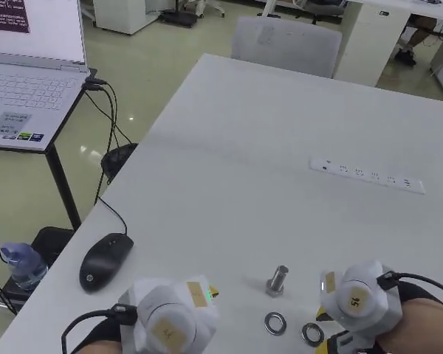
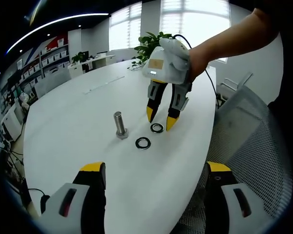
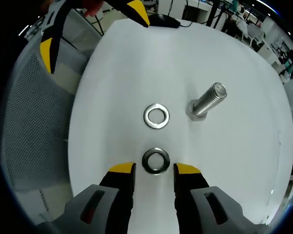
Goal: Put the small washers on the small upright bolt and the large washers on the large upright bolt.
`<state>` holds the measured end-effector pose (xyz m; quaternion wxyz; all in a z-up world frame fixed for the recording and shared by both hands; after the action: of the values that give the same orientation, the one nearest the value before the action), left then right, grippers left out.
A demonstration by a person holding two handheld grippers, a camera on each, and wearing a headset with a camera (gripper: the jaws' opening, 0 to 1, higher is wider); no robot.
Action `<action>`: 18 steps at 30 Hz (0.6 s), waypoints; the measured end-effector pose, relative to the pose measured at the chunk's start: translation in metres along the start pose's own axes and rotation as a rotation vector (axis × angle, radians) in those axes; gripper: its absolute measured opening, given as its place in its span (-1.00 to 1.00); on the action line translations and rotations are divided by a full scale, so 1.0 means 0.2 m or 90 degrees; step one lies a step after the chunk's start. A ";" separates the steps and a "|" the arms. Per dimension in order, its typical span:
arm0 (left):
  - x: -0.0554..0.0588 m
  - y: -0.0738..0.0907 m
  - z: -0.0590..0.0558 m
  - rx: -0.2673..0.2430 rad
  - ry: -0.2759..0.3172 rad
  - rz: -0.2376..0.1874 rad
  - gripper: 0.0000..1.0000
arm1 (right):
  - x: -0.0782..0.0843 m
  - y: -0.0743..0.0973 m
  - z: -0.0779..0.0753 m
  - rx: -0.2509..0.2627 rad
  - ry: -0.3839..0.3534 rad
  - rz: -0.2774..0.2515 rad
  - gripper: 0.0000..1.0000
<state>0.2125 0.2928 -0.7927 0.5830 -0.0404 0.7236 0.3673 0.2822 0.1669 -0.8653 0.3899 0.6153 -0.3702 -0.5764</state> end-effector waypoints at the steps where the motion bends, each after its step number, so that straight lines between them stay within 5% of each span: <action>1: 0.00 0.00 0.00 0.000 0.000 0.000 0.65 | 0.00 0.00 0.00 -0.001 0.001 0.001 -0.35; 18: 0.00 0.00 -0.02 0.001 0.006 -0.010 0.62 | 0.00 -0.01 0.00 -0.012 -0.010 0.002 -0.43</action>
<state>0.2098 0.2912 -0.7915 0.5823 -0.0473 0.7262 0.3624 0.2819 0.1688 -0.8674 0.3941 0.6064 -0.3687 -0.5840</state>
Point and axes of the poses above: the centre of the closed fingertips' face, and the gripper's own axes: y roughly backward along the fingers, z roughly to its left, x roughly out of its underside, the point moved 1 cm from there along y, roughly backward along the fingers, and after that the axes turned 10 degrees about -z, right-handed, at the moved point
